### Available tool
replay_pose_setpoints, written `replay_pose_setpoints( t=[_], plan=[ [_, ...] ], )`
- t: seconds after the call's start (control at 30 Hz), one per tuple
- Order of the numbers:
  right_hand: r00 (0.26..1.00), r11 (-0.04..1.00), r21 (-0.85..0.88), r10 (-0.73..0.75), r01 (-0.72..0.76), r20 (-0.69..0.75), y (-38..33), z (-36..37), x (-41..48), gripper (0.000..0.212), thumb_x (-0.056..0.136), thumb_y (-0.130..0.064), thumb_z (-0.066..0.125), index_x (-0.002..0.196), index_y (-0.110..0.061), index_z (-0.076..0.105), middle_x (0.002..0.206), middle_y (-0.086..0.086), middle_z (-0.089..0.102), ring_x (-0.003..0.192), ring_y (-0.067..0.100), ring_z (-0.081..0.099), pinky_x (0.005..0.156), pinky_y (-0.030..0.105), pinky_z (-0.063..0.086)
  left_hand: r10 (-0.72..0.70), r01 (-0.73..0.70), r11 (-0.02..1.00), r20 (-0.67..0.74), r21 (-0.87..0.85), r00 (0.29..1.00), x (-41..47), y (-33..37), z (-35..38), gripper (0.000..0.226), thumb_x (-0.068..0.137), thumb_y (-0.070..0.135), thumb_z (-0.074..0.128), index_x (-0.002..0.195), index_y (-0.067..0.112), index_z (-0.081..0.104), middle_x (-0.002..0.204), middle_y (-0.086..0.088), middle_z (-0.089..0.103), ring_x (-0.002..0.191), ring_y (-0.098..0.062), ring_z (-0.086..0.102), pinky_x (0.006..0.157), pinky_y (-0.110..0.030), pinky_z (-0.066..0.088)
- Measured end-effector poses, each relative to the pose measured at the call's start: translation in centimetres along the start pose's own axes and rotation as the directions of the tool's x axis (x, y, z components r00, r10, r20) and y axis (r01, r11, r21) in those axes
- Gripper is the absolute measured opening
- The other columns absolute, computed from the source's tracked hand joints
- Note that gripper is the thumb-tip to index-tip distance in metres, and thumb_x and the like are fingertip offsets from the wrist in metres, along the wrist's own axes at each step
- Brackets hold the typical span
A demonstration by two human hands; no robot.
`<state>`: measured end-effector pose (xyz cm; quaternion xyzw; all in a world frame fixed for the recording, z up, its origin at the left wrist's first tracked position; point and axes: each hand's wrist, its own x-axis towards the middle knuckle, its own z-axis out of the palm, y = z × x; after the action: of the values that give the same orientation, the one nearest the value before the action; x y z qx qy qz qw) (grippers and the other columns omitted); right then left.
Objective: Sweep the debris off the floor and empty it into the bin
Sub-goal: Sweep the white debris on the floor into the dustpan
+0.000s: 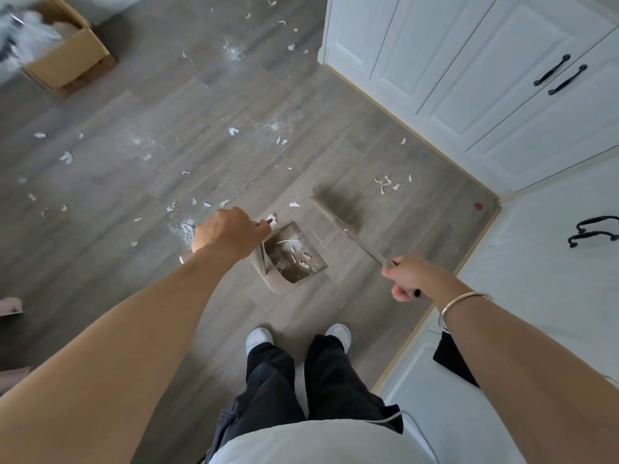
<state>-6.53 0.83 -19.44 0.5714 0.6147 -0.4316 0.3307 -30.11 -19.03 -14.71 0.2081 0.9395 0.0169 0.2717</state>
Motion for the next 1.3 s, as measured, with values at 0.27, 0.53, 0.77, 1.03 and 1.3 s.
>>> replay_pose_setpoints(
  t=[0.27, 0.53, 0.77, 1.03, 1.3],
  plan=[
    [0.98, 0.978, 0.105, 0.168, -0.179, 0.11, -2.0, 5.1, 2.0, 0.034, 0.099, -0.018, 0.049, 0.131, -0.01, 0.048, 0.08, 0.01, 0.054, 0.057, 0.016, 0.051, 0.032, 0.015, 0.038, -0.033, 0.033, 0.999, 0.005, 0.015, 0.999, 0.6, -2.4, 0.5, 0.052, 0.088, 0.052, 0.049, 0.055, 0.011, 0.048, 0.061, -0.004, 0.054, 0.055, -0.023, 0.052, 0.052, -0.026, 0.038],
    [0.961, 0.974, 0.201, 0.043, -0.1, 0.273, -3.3, -1.1, -3.4, 0.033, 0.099, -0.018, 0.053, 0.13, -0.004, 0.052, 0.079, 0.008, 0.054, 0.044, 0.004, 0.045, 0.036, 0.01, 0.042, -0.022, 0.022, 1.0, 0.004, 0.013, 1.0, 0.6, -2.4, 0.1, 0.05, 0.089, 0.054, 0.048, 0.061, 0.012, 0.05, 0.066, -0.005, 0.057, 0.061, -0.025, 0.056, 0.06, -0.031, 0.042],
    [0.994, 0.998, 0.061, 0.014, -0.021, 0.105, -3.6, -0.7, -2.9, 0.036, 0.098, -0.019, 0.051, 0.129, -0.001, 0.054, 0.074, 0.009, 0.053, 0.053, 0.011, 0.045, 0.049, 0.019, 0.037, 0.001, 0.0, 1.0, -0.012, 0.025, 1.0, 0.5, -4.6, -0.7, 0.058, 0.085, 0.062, 0.053, 0.055, 0.012, 0.048, 0.056, -0.001, 0.052, 0.051, -0.02, 0.052, 0.058, -0.029, 0.042],
    [0.998, 1.0, 0.009, 0.023, -0.024, 0.051, -3.7, 5.2, -0.6, 0.027, 0.094, -0.014, 0.06, 0.119, -0.004, 0.056, 0.081, 0.011, 0.054, 0.052, 0.013, 0.049, 0.048, 0.02, 0.042, -0.028, 0.027, 0.999, 0.035, 0.032, 0.999, 0.2, -7.8, -0.2, 0.056, 0.086, 0.058, 0.054, 0.055, 0.012, 0.047, 0.057, -0.002, 0.053, 0.05, -0.019, 0.051, 0.054, -0.027, 0.041],
    [0.98, 0.983, 0.181, -0.035, -0.002, 0.198, -5.1, 5.7, -3.3, 0.042, 0.096, -0.014, 0.059, 0.137, -0.012, 0.05, 0.084, 0.008, 0.057, 0.056, 0.007, 0.048, 0.045, 0.013, 0.045, 0.001, 0.0, 0.999, 0.02, -0.045, 1.0, 0.9, -7.4, -0.3, 0.052, 0.084, 0.056, 0.053, 0.059, 0.01, 0.053, 0.067, -0.012, 0.063, 0.06, -0.028, 0.06, 0.058, -0.029, 0.043]
  ],
)
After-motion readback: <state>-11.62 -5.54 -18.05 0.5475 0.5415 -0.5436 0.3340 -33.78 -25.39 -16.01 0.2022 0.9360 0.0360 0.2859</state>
